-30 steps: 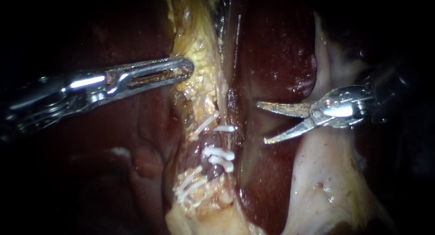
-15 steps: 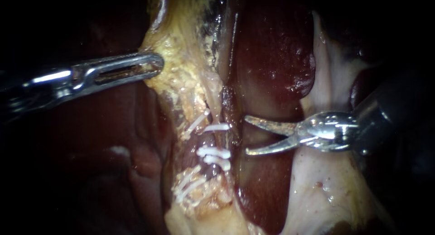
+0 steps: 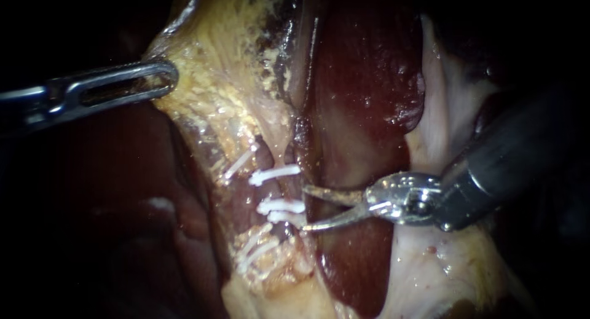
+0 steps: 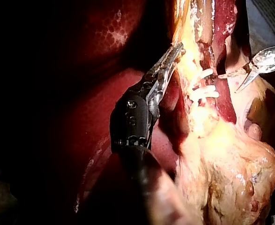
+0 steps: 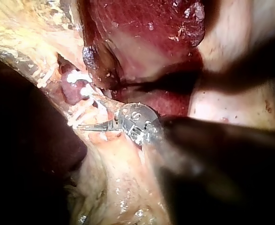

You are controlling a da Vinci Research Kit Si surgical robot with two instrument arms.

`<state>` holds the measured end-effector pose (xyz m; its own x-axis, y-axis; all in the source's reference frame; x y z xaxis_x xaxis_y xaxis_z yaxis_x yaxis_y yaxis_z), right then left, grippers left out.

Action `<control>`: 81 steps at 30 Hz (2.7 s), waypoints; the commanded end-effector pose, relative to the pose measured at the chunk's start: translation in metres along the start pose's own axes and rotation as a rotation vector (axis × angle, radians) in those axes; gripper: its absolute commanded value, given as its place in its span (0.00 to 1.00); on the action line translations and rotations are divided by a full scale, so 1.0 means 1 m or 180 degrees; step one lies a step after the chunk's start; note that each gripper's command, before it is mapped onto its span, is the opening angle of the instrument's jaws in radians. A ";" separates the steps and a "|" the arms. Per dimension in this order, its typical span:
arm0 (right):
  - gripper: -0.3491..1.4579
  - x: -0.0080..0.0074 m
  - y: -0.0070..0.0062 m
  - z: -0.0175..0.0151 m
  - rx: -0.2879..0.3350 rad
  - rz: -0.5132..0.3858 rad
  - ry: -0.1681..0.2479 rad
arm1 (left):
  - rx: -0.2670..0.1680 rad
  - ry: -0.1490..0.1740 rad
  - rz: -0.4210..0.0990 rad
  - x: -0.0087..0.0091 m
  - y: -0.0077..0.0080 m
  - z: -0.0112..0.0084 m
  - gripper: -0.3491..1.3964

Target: Go to the cutting position right tube

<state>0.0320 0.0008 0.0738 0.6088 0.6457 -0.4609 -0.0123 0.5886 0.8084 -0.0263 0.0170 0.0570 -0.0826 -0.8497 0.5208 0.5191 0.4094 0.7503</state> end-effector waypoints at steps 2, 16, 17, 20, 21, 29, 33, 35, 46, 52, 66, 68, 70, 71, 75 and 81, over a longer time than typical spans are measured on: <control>0.97 0.0001 0.0005 0.0003 -0.0010 0.0013 -0.0023 | -0.0008 -0.0001 -0.0001 0.0000 -0.0001 -0.0001 0.00; 0.96 -0.0001 0.0041 0.0037 -0.0075 0.0086 -0.0206 | -0.0016 -0.0013 0.0014 -0.0001 -0.0008 -0.0006 0.00; 0.96 -0.0003 0.0043 0.0039 -0.0087 0.0084 -0.0223 | -0.0017 -0.0013 0.0014 -0.0001 -0.0008 -0.0006 0.00; 0.96 -0.0004 0.0048 0.0040 -0.0091 0.0105 -0.0242 | -0.0017 -0.0012 0.0012 -0.0002 -0.0009 -0.0007 0.00; 0.96 -0.0004 0.0048 0.0040 -0.0094 0.0106 -0.0251 | -0.0018 -0.0012 0.0012 -0.0002 -0.0010 -0.0008 0.00; 0.95 0.0000 0.0052 0.0044 -0.0121 0.0154 -0.0288 | -0.0014 -0.0020 0.0010 -0.0003 -0.0010 -0.0009 0.00; 0.96 0.0004 0.0055 0.0050 -0.0055 0.0137 -0.0204 | -0.0013 -0.0020 0.0010 -0.0003 -0.0010 -0.0009 0.00; 0.95 0.0005 0.0054 0.0051 0.0033 0.0104 -0.0163 | -0.0013 -0.0019 0.0010 -0.0003 -0.0010 -0.0009 0.00; 0.85 0.0009 0.0051 0.0056 0.0390 -0.0105 -0.0107 | -0.0015 -0.0019 0.0011 -0.0004 0.0003 -0.0009 0.00; 0.78 0.0014 0.0051 0.0067 0.0580 -0.0206 -0.0017 | -0.0015 -0.0019 0.0011 -0.0004 0.0004 -0.0008 0.00; 0.71 0.0024 0.0053 0.0100 0.0800 -0.0069 0.0247 | -0.0017 -0.0021 0.0013 -0.0003 0.0004 -0.0007 0.00; 0.70 0.0027 0.0054 0.0103 0.0799 -0.0046 0.0290 | -0.0017 -0.0021 0.0013 -0.0003 0.0005 -0.0006 0.00; 0.69 0.0028 0.0056 0.0104 0.0780 -0.0024 0.0300 | -0.0017 -0.0021 0.0013 -0.0003 0.0005 -0.0006 0.00; 0.68 0.0028 0.0056 0.0104 0.0779 -0.0023 0.0300 | -0.0017 -0.0021 0.0013 -0.0003 0.0005 -0.0006 0.00; 0.64 0.0027 0.0058 0.0103 0.0765 0.0035 0.0305 | -0.0017 -0.0021 0.0013 -0.0003 0.0005 -0.0006 0.00; 0.56 0.0026 0.0062 0.0102 0.0760 0.0110 0.0304 | -0.0018 -0.0021 0.0013 -0.0003 0.0004 -0.0006 0.00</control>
<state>0.0416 0.0012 0.0814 0.5336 0.7165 -0.4493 0.1590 0.4367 0.8854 -0.0255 0.0172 0.0569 -0.0863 -0.8457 0.5266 0.5241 0.4110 0.7460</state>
